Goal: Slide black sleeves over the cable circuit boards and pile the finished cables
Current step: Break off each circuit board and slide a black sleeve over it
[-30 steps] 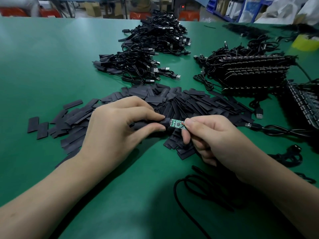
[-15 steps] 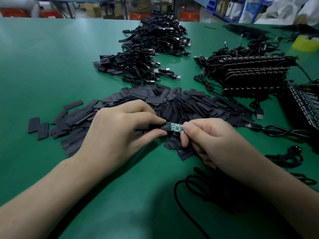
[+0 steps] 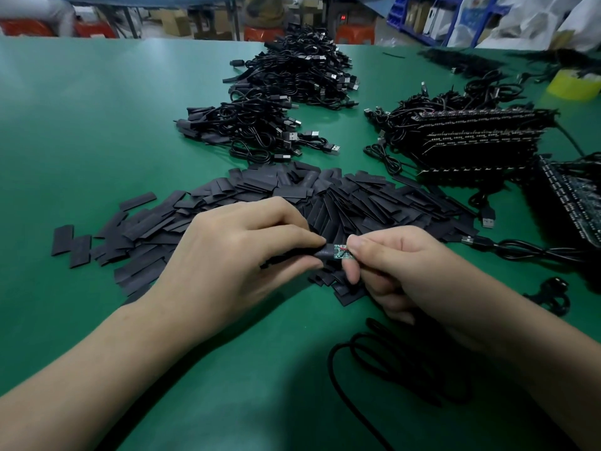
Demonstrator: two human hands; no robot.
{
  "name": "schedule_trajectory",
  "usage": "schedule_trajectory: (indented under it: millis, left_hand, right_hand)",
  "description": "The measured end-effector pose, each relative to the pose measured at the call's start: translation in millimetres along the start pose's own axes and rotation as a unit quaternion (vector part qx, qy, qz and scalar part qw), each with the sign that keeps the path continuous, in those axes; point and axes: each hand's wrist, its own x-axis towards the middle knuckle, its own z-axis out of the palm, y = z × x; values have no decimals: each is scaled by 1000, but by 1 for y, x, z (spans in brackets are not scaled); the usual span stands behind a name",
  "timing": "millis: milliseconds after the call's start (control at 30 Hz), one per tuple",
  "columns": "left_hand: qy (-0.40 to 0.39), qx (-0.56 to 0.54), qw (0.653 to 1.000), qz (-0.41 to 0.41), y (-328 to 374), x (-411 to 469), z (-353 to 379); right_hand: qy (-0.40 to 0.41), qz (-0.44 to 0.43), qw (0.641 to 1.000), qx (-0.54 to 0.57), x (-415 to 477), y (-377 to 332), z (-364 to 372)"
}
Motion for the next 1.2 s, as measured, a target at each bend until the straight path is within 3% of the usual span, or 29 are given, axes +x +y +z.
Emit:
schedule_trajectory:
  millis: [133, 300, 400, 533, 700, 867, 1200]
  left_hand:
    - [-10, -49, 999, -23, 3, 0, 2]
    - [-18, -66, 996, -57, 6, 1, 3]
    - [1, -93, 991, -95, 7, 3, 2]
    - [28, -114, 983, -138, 7, 4, -2]
    - [31, -146, 976, -161, 9, 6, -3]
    - [15, -174, 969, -175, 12, 7, -1]
    - [30, -270, 939, -210, 13, 5, -1]
  right_hand:
    - [1, -18, 999, -44, 0, 0, 4]
    - [-11, -22, 1000, -7, 1, 1, 2]
    - [27, -53, 997, -46, 0, 2, 1]
    - [165, -205, 949, -176, -1, 1, -2]
    - [210, -303, 881, -297, -5, -2, 2]
    - [222, -327, 848, -353, -4, -3, 1]
    - [225, -345, 827, -382, -5, -5, 0]
